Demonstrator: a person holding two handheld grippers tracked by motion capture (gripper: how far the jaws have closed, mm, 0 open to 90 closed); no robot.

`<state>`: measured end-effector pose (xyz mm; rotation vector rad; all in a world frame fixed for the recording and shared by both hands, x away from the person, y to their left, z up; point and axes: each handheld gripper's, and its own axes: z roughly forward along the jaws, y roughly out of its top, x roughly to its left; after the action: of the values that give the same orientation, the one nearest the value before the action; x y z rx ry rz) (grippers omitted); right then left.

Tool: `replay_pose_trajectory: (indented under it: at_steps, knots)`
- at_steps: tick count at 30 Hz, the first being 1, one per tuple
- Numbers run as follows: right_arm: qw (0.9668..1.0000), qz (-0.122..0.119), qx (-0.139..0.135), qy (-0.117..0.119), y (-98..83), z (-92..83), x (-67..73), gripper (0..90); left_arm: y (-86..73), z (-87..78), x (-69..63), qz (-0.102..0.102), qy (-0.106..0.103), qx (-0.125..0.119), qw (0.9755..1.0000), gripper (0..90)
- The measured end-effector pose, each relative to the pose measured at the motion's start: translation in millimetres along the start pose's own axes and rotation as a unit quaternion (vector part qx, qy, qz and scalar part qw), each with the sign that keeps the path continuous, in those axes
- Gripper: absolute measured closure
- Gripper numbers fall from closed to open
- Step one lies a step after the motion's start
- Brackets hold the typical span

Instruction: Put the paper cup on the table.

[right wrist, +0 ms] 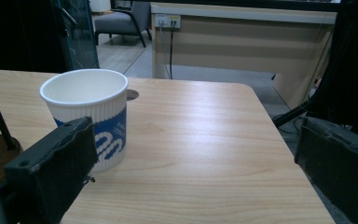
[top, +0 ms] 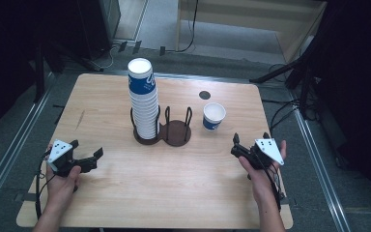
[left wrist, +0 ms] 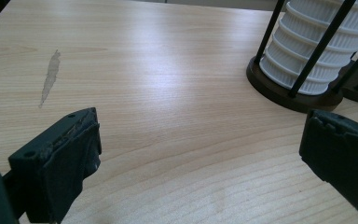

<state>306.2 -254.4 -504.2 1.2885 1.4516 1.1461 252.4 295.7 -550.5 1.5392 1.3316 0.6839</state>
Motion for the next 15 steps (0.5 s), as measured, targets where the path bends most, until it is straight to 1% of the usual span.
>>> replay_pose_trajectory:
  at_steps: [8,12,15]
  knots:
    - [1.0,0.001,0.007,-0.006,-9.3,-9.8,-11.3,0.0,0.0,0.0,-0.3,0.0,0.0,0.0,1.0,0.0]
    - [0.9998,-0.001,0.015,-0.012,-16.4,-14.1,-17.4,0.0,0.0,-0.3,-0.4,0.002,-0.001,0.002,1.0,0.0]
    - [0.9996,0.002,0.02,-0.018,-21.7,-17.4,-22.6,0.0,0.0,-0.2,-0.4,0.002,-0.001,0.002,1.0,0.0]
